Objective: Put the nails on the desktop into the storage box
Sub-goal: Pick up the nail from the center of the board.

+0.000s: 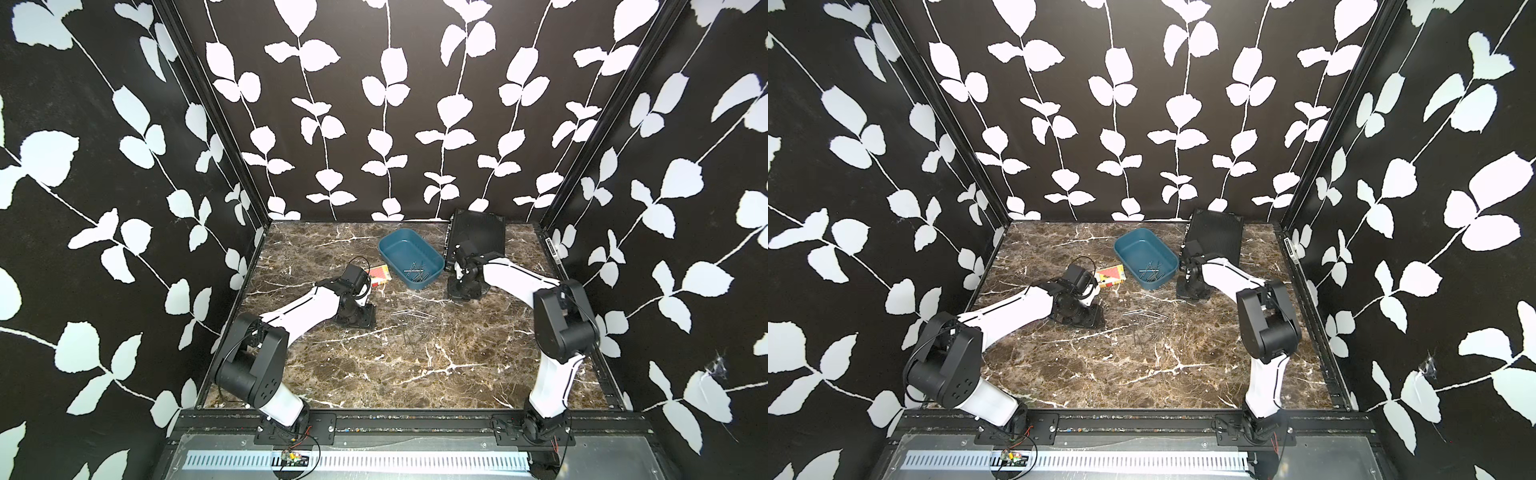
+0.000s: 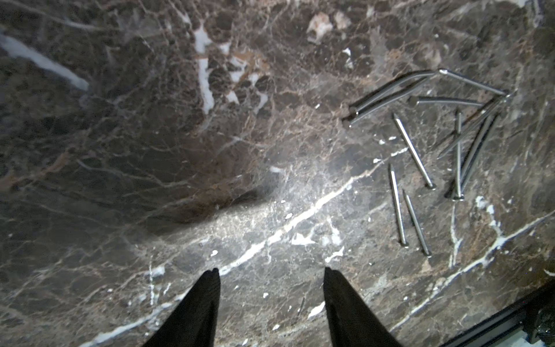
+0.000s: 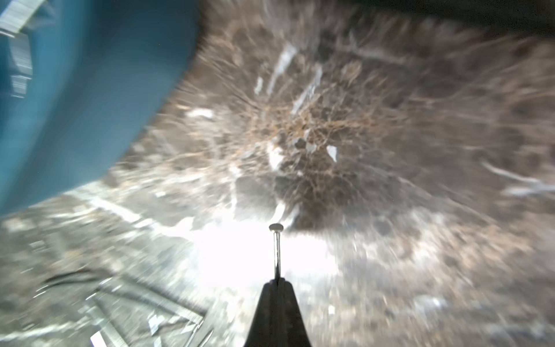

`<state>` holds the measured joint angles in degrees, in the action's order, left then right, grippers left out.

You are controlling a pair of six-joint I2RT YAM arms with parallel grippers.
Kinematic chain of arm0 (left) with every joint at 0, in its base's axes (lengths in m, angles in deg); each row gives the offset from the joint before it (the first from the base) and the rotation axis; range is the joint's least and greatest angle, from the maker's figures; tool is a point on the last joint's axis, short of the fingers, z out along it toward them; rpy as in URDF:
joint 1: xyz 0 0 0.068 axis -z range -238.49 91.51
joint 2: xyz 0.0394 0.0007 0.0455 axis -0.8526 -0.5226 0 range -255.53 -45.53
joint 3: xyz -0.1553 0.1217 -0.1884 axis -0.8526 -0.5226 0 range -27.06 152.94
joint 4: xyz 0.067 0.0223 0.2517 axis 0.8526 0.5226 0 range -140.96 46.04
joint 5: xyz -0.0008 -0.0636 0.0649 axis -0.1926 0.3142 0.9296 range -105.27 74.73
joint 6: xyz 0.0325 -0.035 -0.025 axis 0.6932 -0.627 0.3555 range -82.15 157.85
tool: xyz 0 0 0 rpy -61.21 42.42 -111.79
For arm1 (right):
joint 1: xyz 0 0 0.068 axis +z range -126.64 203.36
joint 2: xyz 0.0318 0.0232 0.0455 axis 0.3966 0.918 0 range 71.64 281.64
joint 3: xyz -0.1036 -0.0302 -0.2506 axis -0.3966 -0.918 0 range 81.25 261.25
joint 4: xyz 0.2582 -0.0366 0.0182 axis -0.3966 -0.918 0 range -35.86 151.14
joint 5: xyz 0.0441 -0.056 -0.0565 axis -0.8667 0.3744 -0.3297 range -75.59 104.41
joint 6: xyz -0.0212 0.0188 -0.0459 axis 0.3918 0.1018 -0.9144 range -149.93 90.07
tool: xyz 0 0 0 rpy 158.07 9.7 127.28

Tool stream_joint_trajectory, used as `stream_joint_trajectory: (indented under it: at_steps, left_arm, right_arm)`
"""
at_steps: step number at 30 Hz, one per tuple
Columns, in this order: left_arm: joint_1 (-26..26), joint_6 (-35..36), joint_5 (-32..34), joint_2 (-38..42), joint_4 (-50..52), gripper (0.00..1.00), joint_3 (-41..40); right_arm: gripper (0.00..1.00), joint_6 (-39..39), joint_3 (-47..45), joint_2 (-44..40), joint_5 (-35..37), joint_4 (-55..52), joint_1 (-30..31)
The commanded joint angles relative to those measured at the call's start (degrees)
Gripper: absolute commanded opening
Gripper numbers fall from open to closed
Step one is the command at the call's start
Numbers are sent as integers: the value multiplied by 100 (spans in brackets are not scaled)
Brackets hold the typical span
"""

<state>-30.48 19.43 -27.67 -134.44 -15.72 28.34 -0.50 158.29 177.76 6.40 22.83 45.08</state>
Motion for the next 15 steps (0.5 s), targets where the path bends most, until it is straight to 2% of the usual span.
stream_joint_trajectory:
  at_steps: [1,5,9,15]
  left_arm:
    - [-50,-81,122,305,-11,58,69]
    - [-73,-196,164,463,-96,58,-58]
    - [-85,-263,203,566,-97,58,-94]
    - [-102,-243,330,732,85,58,-88]
  right_arm:
    - [0,354,196,-404,-226,-167,-20]
    - [0,1054,473,-514,-562,92,-25]
    - [0,2058,631,-408,-802,825,-1]
    - [0,2836,1568,346,-735,1329,187]
